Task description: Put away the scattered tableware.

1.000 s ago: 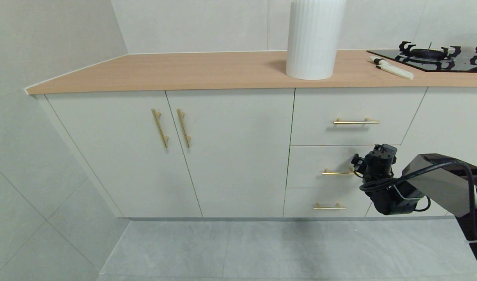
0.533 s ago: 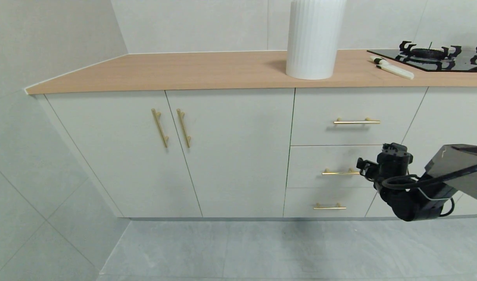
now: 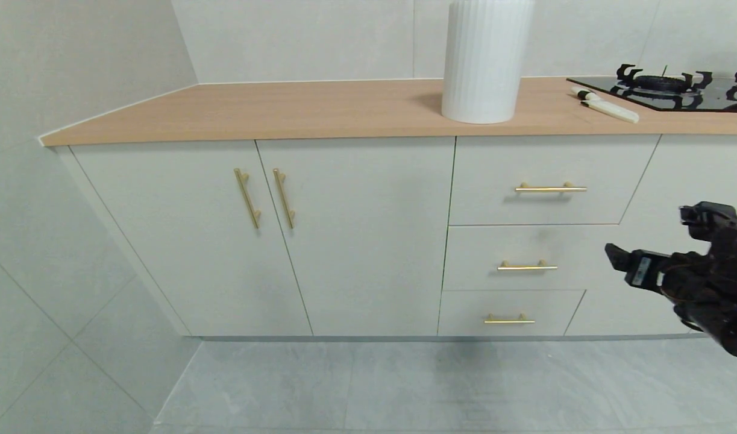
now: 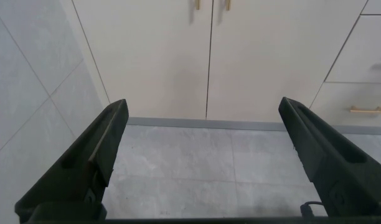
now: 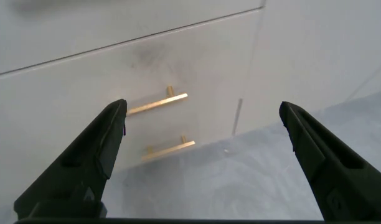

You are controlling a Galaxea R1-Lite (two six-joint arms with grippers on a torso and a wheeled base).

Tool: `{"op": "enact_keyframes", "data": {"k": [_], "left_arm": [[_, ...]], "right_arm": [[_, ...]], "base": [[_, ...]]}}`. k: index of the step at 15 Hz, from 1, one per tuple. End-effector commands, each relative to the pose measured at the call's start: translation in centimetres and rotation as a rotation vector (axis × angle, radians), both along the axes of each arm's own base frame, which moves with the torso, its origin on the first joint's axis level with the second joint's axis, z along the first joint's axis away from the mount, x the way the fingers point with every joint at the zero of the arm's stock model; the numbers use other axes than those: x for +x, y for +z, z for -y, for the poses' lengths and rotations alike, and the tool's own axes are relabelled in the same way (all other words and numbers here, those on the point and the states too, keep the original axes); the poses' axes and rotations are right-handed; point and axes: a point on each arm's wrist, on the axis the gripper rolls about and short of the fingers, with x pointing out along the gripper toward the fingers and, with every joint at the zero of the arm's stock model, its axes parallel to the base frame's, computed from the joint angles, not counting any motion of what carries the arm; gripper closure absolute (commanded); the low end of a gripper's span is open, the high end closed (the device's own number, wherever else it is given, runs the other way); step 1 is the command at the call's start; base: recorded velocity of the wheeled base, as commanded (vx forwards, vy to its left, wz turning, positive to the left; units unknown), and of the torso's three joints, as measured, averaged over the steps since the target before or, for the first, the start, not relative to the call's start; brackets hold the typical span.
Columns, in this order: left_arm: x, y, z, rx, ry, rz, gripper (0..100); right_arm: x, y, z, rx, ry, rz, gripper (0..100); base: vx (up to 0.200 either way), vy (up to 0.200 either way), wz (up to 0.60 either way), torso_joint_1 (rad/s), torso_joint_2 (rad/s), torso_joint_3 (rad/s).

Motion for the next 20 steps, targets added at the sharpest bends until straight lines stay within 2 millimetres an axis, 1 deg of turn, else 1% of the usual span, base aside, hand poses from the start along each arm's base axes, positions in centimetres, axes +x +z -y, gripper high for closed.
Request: {"op": "enact_keyframes", "data": {"k": [1,2,3,4,5,6,9,10,11,13,14,18,20], "left_arm": [[0.0,0.0,0.0,-0.001,0.001,0.000,0],[0.0,0.0,0.0,0.001,0.001,0.001,0],[0.0,0.0,0.0,-0.001,0.000,0.001,0],[0.0,0.0,0.0,-0.001,0.000,0.000,0],[0.0,0.0,0.0,-0.001,0.000,0.001,0],[0.0,0.0,0.0,-0.001,0.000,0.001,0],[0.0,0.0,0.0,-0.001,0.001,0.001,0],[0.0,0.0,0.0,-0.001,0.000,0.001,0],[0.0,0.0,0.0,-0.001,0.001,0.001,0],[0.0,0.0,0.0,-0.001,0.001,0.000,0],[0.0,0.0,0.0,-0.001,0.001,0.001,0],[0.0,0.0,0.0,-0.001,0.000,0.001,0],[0.0,0.0,0.0,-0.001,0.001,0.001,0]], "right_arm": [[-9.1,3.6,0.9,-0.062,0.003,0.161,0],[-11.5,4.2,1.2,-0.094,-0.003,0.212,0],[-13.4,4.4,1.5,-0.128,-0.020,0.250,0],[-16.0,4.5,2.1,-0.180,-0.059,0.294,0],[-17.2,4.6,2.3,-0.197,-0.074,0.315,0],[-20.1,4.7,2.5,-0.212,-0.106,0.349,0],[-26.1,3.8,2.6,-0.219,-0.111,0.353,0],[-28.5,3.3,2.6,-0.222,-0.093,0.345,0],[-30.2,2.8,2.6,-0.222,-0.064,0.336,0],[-32.2,1.9,2.5,-0.223,0.001,0.341,0],[-32.5,1.5,2.4,-0.224,0.017,0.360,0],[-31.2,-0.6,2.3,-0.187,0.056,0.292,0],[-29.7,-3.8,2.1,-0.159,0.132,0.194,0]], "base": [[0.000,0.000,0.00,0.000,0.00,0.000],[0.000,0.000,0.00,0.000,0.00,0.000],[0.000,0.000,0.00,0.000,0.00,0.000],[0.000,0.000,0.00,0.000,0.00,0.000],[0.000,0.000,0.00,0.000,0.00,0.000],[0.000,0.000,0.00,0.000,0.00,0.000],[0.000,0.000,0.00,0.000,0.00,0.000],[0.000,0.000,0.00,0.000,0.00,0.000],[0.000,0.000,0.00,0.000,0.00,0.000],[0.000,0.000,0.00,0.000,0.00,0.000],[0.000,0.000,0.00,0.000,0.00,0.000],[0.000,0.000,0.00,0.000,0.00,0.000],[0.000,0.000,0.00,0.000,0.00,0.000]]}}
